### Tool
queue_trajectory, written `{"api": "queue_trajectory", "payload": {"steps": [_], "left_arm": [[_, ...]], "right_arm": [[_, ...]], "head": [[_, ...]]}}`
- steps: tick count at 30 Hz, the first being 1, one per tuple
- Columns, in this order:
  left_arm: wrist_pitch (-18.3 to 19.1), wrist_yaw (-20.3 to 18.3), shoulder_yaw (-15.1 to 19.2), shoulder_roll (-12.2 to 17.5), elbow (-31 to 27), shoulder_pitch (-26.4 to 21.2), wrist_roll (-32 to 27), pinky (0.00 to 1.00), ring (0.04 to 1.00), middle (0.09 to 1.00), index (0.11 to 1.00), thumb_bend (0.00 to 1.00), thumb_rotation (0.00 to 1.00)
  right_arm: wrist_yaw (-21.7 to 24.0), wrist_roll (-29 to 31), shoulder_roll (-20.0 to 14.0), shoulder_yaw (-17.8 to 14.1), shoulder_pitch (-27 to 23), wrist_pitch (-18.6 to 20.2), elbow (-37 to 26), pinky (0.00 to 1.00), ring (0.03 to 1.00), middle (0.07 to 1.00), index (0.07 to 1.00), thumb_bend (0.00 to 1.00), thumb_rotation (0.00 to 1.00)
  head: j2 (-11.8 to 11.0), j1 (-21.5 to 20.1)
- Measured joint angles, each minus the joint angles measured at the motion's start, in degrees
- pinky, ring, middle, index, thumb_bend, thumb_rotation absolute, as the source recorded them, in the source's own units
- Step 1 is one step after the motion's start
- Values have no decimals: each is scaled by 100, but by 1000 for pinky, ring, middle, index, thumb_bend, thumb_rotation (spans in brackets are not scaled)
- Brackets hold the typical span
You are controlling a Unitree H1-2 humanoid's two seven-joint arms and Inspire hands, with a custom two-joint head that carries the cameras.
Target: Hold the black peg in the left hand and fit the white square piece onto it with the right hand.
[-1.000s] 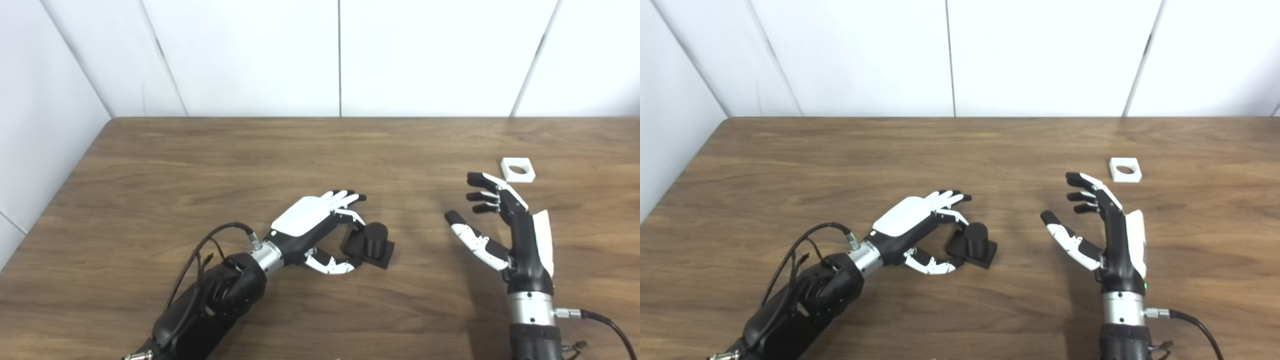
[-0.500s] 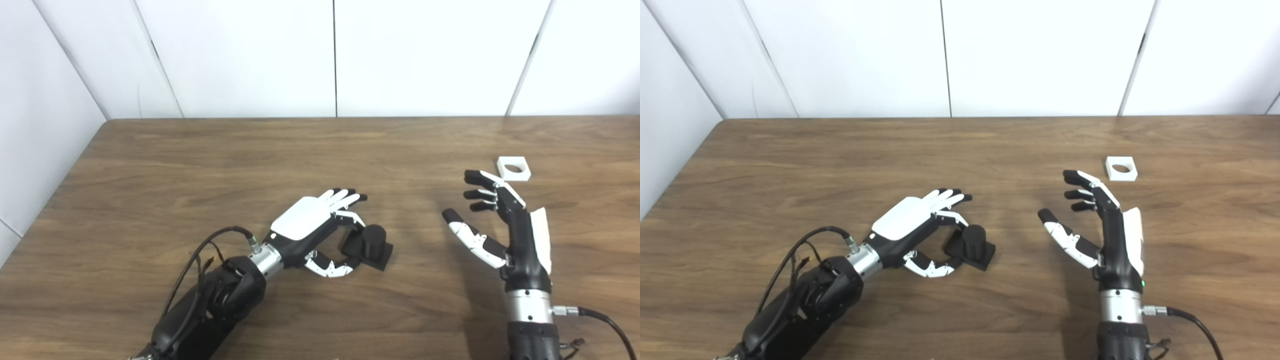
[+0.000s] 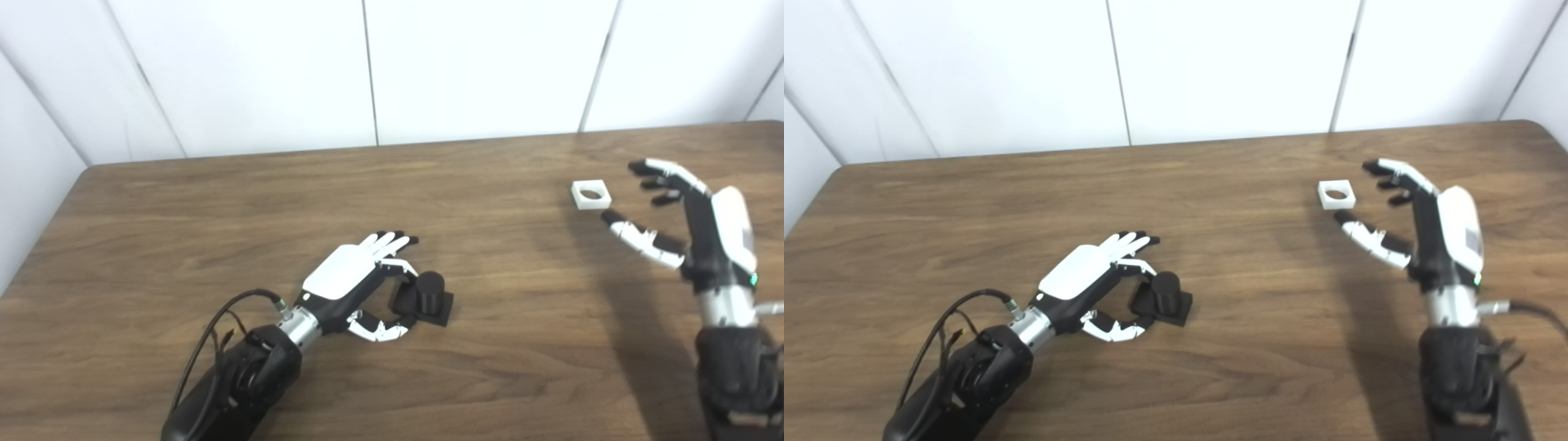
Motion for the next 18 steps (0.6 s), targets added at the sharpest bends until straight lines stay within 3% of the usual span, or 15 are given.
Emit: {"api": "queue_trajectory", "payload": {"steps": [9,18], "left_arm": [[-24,7,47,-11,26,4,-1,1000,1000,977,588,906,247],[-94,8,88,-28,40,6,-2,1000,1000,976,585,924,226]], "right_arm": [[460,-273,-608,266,-576,252,673,619,803,857,742,728,429],[962,-381,-1045,725,-1344,309,1631,753,911,931,798,732,462]], "head": [[-106,-229],[-150,-229]]}}
